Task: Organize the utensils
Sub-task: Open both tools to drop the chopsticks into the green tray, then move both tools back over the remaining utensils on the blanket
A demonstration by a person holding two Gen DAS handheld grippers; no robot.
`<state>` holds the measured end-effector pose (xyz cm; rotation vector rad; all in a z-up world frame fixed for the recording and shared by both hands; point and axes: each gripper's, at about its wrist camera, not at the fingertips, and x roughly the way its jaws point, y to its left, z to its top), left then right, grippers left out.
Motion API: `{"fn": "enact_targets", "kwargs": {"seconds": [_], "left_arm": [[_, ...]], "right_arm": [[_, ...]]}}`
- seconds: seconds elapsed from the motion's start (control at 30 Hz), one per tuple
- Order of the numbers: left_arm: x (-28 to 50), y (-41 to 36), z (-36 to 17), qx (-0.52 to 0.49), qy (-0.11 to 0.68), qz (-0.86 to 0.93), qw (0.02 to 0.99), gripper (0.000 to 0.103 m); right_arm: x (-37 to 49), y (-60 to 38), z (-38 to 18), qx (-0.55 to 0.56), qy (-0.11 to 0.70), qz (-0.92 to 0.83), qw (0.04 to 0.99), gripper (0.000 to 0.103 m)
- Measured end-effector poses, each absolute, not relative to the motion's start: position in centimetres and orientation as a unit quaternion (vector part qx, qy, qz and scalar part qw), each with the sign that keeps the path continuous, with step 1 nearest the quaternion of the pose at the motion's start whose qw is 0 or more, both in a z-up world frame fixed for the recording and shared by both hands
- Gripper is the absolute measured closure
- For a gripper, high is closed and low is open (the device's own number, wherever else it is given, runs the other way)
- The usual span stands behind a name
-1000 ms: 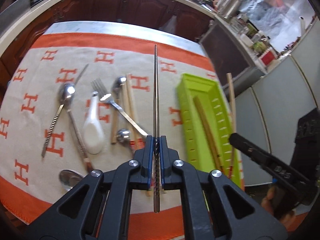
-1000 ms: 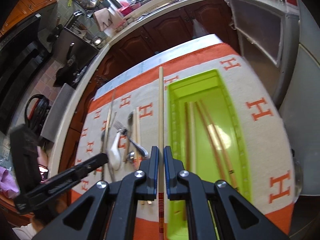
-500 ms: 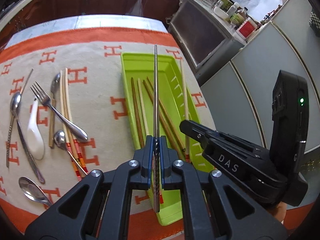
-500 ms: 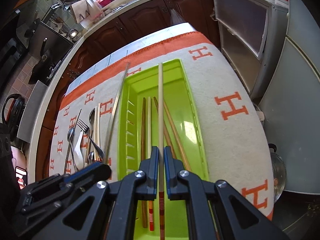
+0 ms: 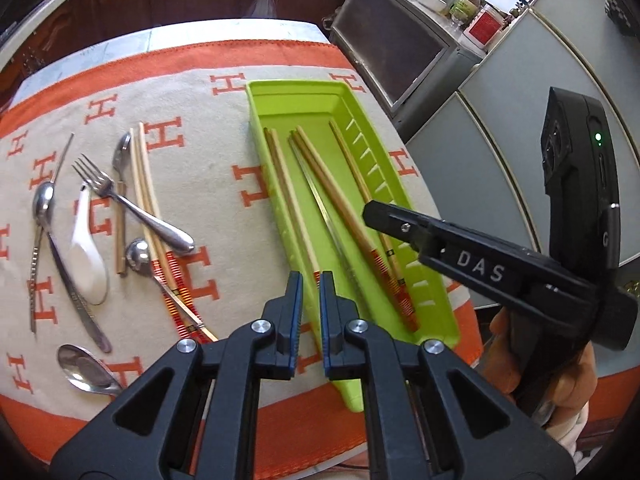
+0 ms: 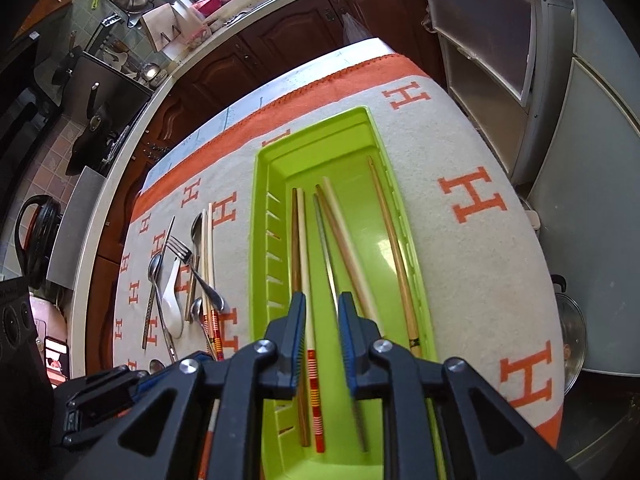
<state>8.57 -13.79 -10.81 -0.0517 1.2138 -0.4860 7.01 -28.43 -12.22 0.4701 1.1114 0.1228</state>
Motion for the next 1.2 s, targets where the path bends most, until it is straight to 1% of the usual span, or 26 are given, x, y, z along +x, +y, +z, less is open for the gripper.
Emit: {"fn": "enact_targets", "kwargs": {"seconds": [0.1, 0.23, 0.33, 0.4, 0.5, 0.67, 0.83, 1.0, 1.1, 1.2], "left_arm": [[8.1, -12.3, -10.2, -0.003, 0.558, -0.21, 0.803, 0.099], [7.5, -9.7, -9.2, 0.0, 0.55, -0.189, 0.814, 0.098], [7.3, -7.4, -8.3, -0.006, 0.542, -0.17, 0.823, 0.09], [7.4, -6.1, -7.6, -0.013, 0.538, -0.158, 0.828, 0.081], [7.4, -4.0, -6.4, -0.029, 0.528, -0.143, 0.837, 0.077], [8.2, -1.1, -4.7, -0.045, 0.514, -0.114, 0.849, 0.074], [9.5, 1.4, -3.7, -0.043, 0.511, -0.081, 0.854, 0.074], [11.4, 4.3, -2.6, -0.062, 0.507, -0.056, 0.858, 0.074], [12.3, 5.7, -2.8, -0.07, 0.507, -0.041, 0.858, 0.074], [13.4, 7.1, -4.1, -0.082, 0.519, -0.032, 0.85, 0.074]], "right_arm": [[6.6, -27.9, -11.6, 0.213, 0.518, 0.061, 0.826, 0.087], [6.2, -26.8, -10.8, 0.204, 0.513, 0.07, 0.831, 0.087], [6.0, -25.7, -10.0, 0.189, 0.509, 0.078, 0.836, 0.087], [5.9, -24.9, -9.4, 0.181, 0.507, 0.088, 0.838, 0.087], [6.1, -23.5, -8.6, 0.166, 0.504, 0.102, 0.841, 0.087], [7.0, -21.0, -7.7, 0.137, 0.505, 0.124, 0.843, 0.087], [8.8, -18.2, -6.7, 0.105, 0.51, 0.147, 0.841, 0.087], [10.8, -15.8, -6.4, 0.083, 0.519, 0.172, 0.833, 0.087], [11.9, -14.2, -6.9, 0.072, 0.528, 0.186, 0.825, 0.087], [13.2, -12.4, -8.0, 0.066, 0.543, 0.201, 0.812, 0.087]]}}
